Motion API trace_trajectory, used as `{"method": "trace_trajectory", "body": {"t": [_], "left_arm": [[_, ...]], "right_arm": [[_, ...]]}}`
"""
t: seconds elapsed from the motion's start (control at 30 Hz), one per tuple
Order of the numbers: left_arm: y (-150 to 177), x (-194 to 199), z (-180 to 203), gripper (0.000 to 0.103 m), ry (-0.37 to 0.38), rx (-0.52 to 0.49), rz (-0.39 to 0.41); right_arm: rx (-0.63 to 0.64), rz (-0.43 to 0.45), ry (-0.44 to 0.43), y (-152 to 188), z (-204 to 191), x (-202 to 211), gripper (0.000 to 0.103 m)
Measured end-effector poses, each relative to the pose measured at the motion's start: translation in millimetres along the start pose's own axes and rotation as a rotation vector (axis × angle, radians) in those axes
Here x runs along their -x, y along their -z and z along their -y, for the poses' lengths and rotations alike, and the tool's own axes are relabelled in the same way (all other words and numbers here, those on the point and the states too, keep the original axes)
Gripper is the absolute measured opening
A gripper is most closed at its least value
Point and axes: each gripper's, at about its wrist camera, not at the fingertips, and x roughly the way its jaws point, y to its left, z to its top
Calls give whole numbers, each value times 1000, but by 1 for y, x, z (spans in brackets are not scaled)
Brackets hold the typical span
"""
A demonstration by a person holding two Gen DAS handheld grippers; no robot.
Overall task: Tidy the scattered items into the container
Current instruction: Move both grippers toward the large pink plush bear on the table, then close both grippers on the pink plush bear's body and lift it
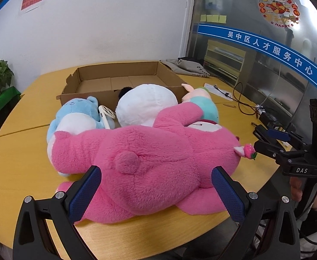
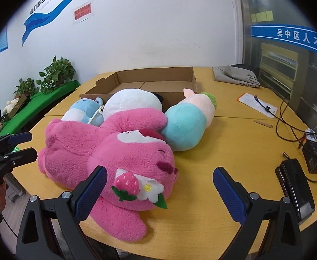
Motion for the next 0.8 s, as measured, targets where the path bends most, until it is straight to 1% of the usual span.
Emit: {"method": "trace_trajectory", "body": {"t": [0.1, 0.23, 0.4, 0.57, 0.7, 0.8], "left_arm": [[2, 1, -7, 103, 34, 11, 14], [8, -4, -15, 103, 65, 39, 17], [10, -5, -26, 103, 110, 78, 30], [6, -15, -34, 103, 124, 103, 17], [3, -24, -38, 103, 143, 100, -5], [1, -32, -39, 103, 147, 89, -20]], "right_arm": [[-25, 0, 18, 2, -4, 3, 99], [-15, -6, 45, 3, -14, 4, 99], [3, -22, 47, 0, -25, 3, 99], [14, -25, 35, -7, -30, 0, 99], [-10, -20, -19, -11, -24, -5, 99], [-33, -44, -33, -11, -17, -17, 99]]}}
